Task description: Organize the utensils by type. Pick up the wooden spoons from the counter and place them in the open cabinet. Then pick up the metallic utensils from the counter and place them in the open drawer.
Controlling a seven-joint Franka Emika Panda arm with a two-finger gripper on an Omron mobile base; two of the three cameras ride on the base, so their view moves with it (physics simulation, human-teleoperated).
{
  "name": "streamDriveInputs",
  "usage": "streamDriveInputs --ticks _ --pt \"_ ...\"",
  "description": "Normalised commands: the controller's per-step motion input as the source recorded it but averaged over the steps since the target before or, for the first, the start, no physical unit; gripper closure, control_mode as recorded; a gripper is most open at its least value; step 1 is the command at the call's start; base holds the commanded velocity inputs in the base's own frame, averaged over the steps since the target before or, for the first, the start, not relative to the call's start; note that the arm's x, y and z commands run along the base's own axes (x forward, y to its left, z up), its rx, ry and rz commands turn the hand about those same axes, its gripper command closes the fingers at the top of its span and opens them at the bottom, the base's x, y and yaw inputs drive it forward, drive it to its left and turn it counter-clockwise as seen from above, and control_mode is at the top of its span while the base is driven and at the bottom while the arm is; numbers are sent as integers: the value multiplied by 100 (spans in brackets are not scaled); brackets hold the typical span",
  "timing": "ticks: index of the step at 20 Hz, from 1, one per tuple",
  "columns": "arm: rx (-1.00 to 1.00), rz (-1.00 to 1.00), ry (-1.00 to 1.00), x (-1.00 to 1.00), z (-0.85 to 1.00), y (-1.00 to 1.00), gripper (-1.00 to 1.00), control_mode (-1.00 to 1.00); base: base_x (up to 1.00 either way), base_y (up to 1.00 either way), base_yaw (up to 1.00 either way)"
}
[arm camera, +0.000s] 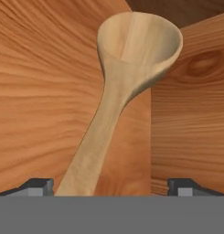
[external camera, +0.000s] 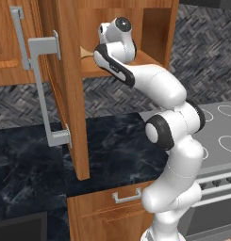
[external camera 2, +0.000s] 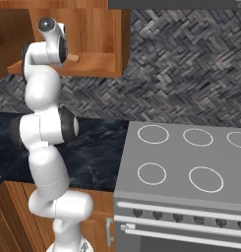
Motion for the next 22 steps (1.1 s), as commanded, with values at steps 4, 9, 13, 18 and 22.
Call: streamDriveInputs --ticks 4,9,13,18,22 --pt "6 0 0 13 -1 -1 -100 -100 0 0 0" --pt "22 0 6 11 0 -2 -100 -100 0 0 0" --pt "25 0 2 -1 0 0 -100 -100 0 0 0" --pt "22 0 0 -15 1 0 -100 -100 0 0 0" --pt "25 0 0 -12 5 0 -100 -100 0 0 0"
